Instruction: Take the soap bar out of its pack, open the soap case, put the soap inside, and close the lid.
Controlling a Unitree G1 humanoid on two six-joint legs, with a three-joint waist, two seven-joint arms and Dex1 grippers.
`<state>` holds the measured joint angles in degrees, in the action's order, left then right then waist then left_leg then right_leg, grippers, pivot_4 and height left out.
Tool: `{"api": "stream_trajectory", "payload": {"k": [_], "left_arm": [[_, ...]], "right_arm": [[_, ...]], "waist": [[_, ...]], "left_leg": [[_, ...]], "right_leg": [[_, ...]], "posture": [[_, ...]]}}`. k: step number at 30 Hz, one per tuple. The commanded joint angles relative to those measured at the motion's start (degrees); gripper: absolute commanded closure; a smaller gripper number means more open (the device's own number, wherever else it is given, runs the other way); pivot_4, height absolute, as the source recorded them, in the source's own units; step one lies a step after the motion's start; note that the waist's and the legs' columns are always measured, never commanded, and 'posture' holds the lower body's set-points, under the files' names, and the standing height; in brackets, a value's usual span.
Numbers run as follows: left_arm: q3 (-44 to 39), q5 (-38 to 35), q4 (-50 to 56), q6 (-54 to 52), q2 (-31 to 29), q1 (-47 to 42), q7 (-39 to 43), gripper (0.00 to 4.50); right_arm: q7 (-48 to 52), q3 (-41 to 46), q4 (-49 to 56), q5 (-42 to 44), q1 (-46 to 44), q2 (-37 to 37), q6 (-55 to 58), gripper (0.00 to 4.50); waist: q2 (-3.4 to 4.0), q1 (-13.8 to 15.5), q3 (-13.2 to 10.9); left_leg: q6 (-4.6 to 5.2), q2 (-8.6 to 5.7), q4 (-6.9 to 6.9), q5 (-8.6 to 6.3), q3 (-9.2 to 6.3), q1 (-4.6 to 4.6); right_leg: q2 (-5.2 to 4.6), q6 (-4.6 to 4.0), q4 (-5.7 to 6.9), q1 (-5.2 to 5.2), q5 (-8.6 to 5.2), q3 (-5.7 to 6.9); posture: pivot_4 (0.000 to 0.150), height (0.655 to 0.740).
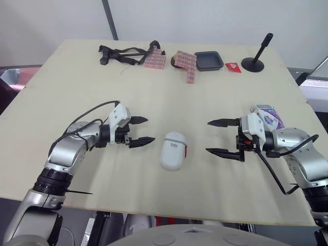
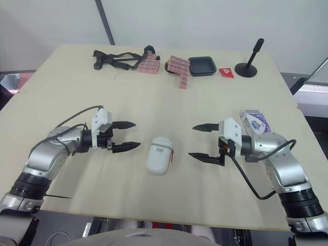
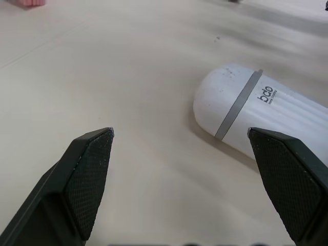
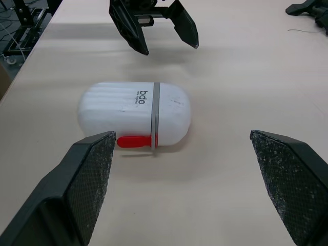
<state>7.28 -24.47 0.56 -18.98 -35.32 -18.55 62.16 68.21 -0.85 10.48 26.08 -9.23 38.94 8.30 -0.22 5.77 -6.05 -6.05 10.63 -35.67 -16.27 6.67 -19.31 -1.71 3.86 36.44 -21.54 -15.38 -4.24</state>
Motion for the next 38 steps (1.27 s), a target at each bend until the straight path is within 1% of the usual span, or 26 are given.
{"api": "stream_trajectory", "payload": {"k": [1,5,6,7,8,9,11,13,17,19,23,27,31,37,38], "left_arm": [[-1.6,0.3,0.1,1.3,-0.1,-0.1,0.5,0.02],[-1.7,0.4,0.1,1.3,0.0,-0.1,0.6,0.02],[-4.1,3.2,-0.2,5.5,3.1,3.7,-7.1,0.02],[-5.9,5.5,-0.4,8.8,5.4,6.6,-13.0,0.02],[-7.4,7.2,-0.6,11.2,7.2,8.6,-16.9,0.02],[-8.2,8.3,-0.7,12.7,8.3,9.7,-19.1,0.02],[-8.5,9.1,-0.8,13.6,8.8,9.9,-19.7,0.02],[-8.6,9.5,-1.0,14.3,8.9,9.8,-20.3,0.02],[-8.7,9.7,-1.4,15.0,8.9,9.6,-20.6,0.02],[-8.6,9.6,-1.5,15.1,8.8,9.6,-20.7,0.02],[-10.2,7.9,-1.1,13.7,10.4,11.2,-22.8,0.02],[-11.3,7.2,-0.2,12.2,12.5,12.9,-25.5,0.02],[-12.2,7.4,0.6,12.8,14.1,14.6,-27.9,0.02],[-12.7,7.4,1.5,12.2,15.8,16.8,-30.2,0.02],[-12.2,9.4,1.3,12.4,15.4,17.1,-31.5,0.02]], "right_arm": [[-0.1,1.8,1.1,0.6,-0.1,0.9,-0.3,0.0],[-0.2,1.8,1.1,0.6,-0.1,1.0,-0.3,0.0],[-4.5,4.1,-1.3,-0.5,4.5,-1.9,-2.7,0.0],[-7.8,5.8,-3.0,-1.3,8.1,-4.0,-4.4,0.0],[-10.1,7.1,-3.9,-1.8,10.5,-5.5,-5.5,0.0],[-11.3,7.9,-4.3,-2.0,11.8,-6.3,-6.1,0.0],[-11.6,8.1,-4.1,-2.1,12.1,-6.6,-6.4,0.0],[-11.9,8.1,-4.0,-2.1,12.2,-6.6,-6.6,0.0],[-12.2,7.9,-3.8,-2.0,12.1,-6.5,-6.5,0.0],[-12.3,7.9,-3.8,-2.0,12.1,-6.4,-6.6,0.0],[-16.4,8.4,-1.5,0.2,11.6,-8.9,-3.4,0.0],[-19.8,9.7,-0.9,2.0,12.1,-11.5,-1.2,0.0],[-20.0,9.2,-1.5,1.0,13.5,-12.6,-2.4,0.0],[-19.0,8.9,-2.9,-0.9,15.1,-12.4,-4.9,0.0],[-18.7,8.8,-3.4,-1.3,15.3,-12.1,-5.4,0.0]], "waist": [[0.0,-0.1,0.0],[0.0,-0.2,0.0],[0.0,-0.2,0.0],[0.0,0.0,0.1],[-0.03,0.1,0.1],[-0.06,0.2,0.1],[-0.12,0.2,-0.2],[-0.22,0.1,-0.3],[-0.3,-1.0,-0.3],[-0.31,-1.4,-0.3],[-0.31,-1.6,-0.3],[-0.33,-1.2,-0.4],[-0.37,-1.0,-0.4],[-0.37,-1.5,-0.4],[-0.37,-1.5,-0.4]], "left_leg": [[0.0,0.0,0.0,0.0,0.0,-0.01],[0.0,0.0,0.0,0.0,0.0,-0.02],[0.0,0.0,0.0,0.0,0.0,-0.02],[0.0,0.0,0.02,0.0,0.0,-0.02],[0.02,0.0,-0.04,-0.02,0.0,0.02],[0.03,0.02,-0.02,-0.04,-0.02,-0.05],[0.08,0.02,-0.07,-0.11,-0.03,-0.25],[0.08,0.02,-0.16,-0.1,-0.03,-0.3],[-0.07,0.0,-0.07,0.07,-0.02,0.04],[-0.03,0.0,-0.06,0.11,-0.02,0.02],[0.04,-0.01,-0.08,0.15,-0.01,-0.05],[0.05,0.0,-0.08,0.14,-0.01,-0.11],[0.04,-0.01,-0.07,0.14,-0.02,-0.11],[0.04,0.0,-0.07,0.14,-0.02,-0.08],[0.04,0.0,-0.07,0.14,-0.02,-0.08]], "right_leg": [[0.0,0.0,-0.01,0.0,0.0,0.0],[0.0,0.0,-0.01,0.0,0.0,0.0],[0.0,0.0,-0.01,0.0,0.0,0.0],[0.0,0.0,-0.06,0.02,0.0,0.01],[-0.01,0.0,-0.09,0.17,0.0,0.02],[0.0,0.0,-0.32,0.27,0.0,0.03],[-0.01,0.01,-0.44,0.21,0.0,0.05],[-0.04,0.09,-0.27,0.05,0.05,0.06],[-0.19,0.1,-0.09,0.08,0.06,0.09],[-0.17,0.09,-0.06,0.07,0.06,0.08],[-0.09,0.1,0.0,0.09,0.06,0.02],[-0.06,0.1,-0.1,0.1,0.06,0.02],[-0.14,0.1,-0.11,0.12,0.06,0.12],[-0.16,0.1,-0.14,0.11,0.06,0.1],[-0.16,0.1,-0.14,0.12,0.06,0.1]], "posture": [[0.15,0.74],[0.15,0.74],[0.15,0.74],[0.15,0.74],[0.15,0.74],[0.15,0.74],[0.15,0.74],[0.15,0.74],[0.15,0.74],[0.15,0.74],[0.15,0.74],[0.15,0.74],[0.15,0.74],[0.15,0.74],[0.15,0.74]]}}
